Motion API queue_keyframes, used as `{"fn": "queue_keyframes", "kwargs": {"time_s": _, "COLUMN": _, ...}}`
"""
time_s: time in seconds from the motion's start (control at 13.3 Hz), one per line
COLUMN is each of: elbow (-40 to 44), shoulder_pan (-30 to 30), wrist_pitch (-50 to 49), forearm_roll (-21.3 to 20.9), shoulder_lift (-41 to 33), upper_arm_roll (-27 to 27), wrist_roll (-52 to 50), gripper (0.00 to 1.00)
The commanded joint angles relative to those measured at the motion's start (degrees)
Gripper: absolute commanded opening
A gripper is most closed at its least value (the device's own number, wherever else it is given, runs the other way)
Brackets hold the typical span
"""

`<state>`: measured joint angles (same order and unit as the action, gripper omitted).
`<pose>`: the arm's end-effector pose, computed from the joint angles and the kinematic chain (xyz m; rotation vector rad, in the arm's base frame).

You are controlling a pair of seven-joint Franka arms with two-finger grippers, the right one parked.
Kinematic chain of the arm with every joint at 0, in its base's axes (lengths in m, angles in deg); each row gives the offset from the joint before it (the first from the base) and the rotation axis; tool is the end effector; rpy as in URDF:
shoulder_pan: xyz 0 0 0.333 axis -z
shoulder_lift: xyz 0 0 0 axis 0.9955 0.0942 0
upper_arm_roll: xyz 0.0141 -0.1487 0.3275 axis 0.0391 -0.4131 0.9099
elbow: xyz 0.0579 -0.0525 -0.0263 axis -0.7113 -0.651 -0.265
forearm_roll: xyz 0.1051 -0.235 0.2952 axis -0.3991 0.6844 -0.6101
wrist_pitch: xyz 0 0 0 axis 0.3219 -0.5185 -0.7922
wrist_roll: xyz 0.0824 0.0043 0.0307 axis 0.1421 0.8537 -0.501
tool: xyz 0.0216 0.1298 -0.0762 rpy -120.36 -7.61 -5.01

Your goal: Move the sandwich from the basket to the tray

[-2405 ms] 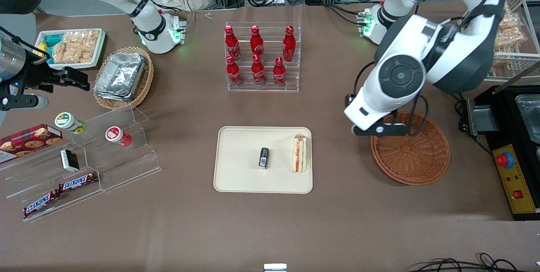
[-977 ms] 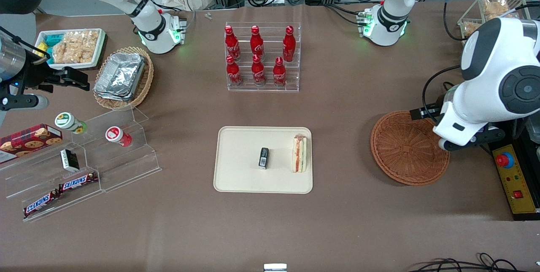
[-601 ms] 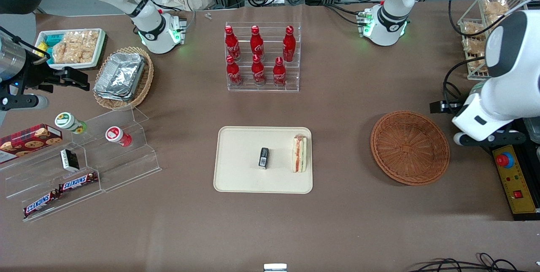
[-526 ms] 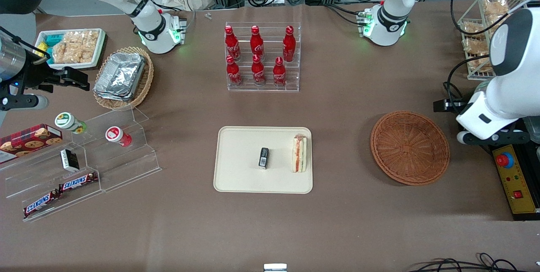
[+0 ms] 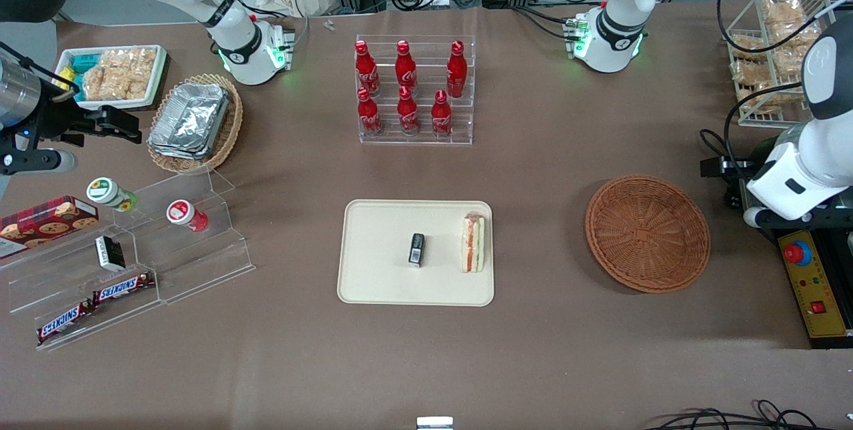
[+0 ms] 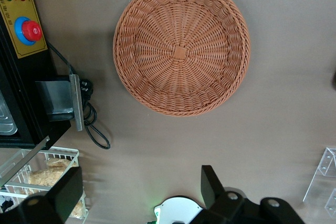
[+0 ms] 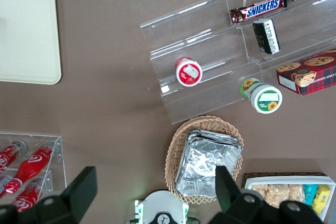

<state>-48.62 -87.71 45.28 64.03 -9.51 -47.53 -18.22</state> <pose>0.6037 -0.0182 0.5392 -3.0006 0.0276 0.4125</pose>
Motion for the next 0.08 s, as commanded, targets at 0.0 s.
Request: {"fn": "queue_keyframes", "kwargs": {"time_s": 0.0, "elbow": -0.6, "shoulder_pan": 0.7, "wrist_pitch": 0.2, "forearm_roll": 0.7, "shoulder_lift": -0.9, "upper_arm_roll": 1.1, "wrist_roll": 1.0, "gripper": 1.0}}
